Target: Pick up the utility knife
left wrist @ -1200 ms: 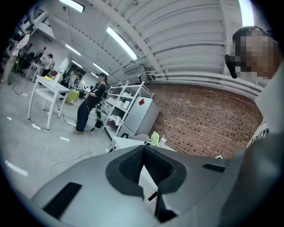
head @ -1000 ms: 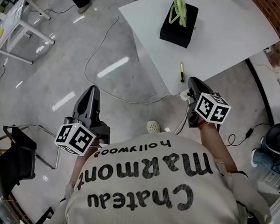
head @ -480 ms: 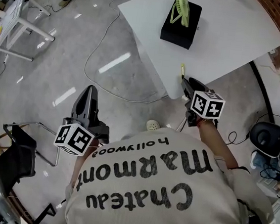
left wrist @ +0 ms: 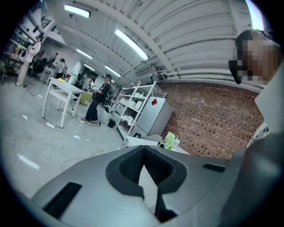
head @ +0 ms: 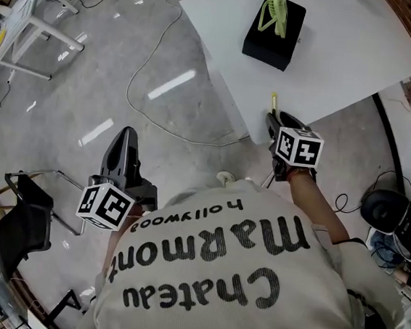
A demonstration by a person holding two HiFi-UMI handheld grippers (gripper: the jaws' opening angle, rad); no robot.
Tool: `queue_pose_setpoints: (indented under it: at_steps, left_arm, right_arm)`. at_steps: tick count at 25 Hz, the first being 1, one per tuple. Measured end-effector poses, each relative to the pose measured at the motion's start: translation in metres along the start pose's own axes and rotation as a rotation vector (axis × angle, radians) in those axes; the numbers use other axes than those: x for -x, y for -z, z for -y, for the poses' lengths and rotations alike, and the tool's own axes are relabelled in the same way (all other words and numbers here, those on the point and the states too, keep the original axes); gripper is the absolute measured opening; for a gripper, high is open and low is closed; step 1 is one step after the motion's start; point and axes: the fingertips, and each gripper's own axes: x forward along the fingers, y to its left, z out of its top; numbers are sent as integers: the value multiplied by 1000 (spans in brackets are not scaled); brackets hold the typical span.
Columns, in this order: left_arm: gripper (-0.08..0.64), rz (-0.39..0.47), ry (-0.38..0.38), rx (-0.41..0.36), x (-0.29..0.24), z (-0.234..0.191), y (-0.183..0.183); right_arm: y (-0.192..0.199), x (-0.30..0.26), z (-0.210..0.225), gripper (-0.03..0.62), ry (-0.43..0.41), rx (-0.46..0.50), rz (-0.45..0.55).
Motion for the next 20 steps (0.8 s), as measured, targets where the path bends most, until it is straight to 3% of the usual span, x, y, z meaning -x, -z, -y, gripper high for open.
queue_pose_setpoints:
  at_steps: [6,15,20]
  left_arm:
    - [0,5,-5,3,-1,-3,-1]
    - [1,3,-12,17,-1,-14,0]
    - [0,-5,23,44,-8,-14,8]
  right_arm:
    - [2,-7,-5,187,29,61,-39]
    - [6,-8,-5,127,93,220,-60]
    - [3,-9,-5,126,106,222,-24]
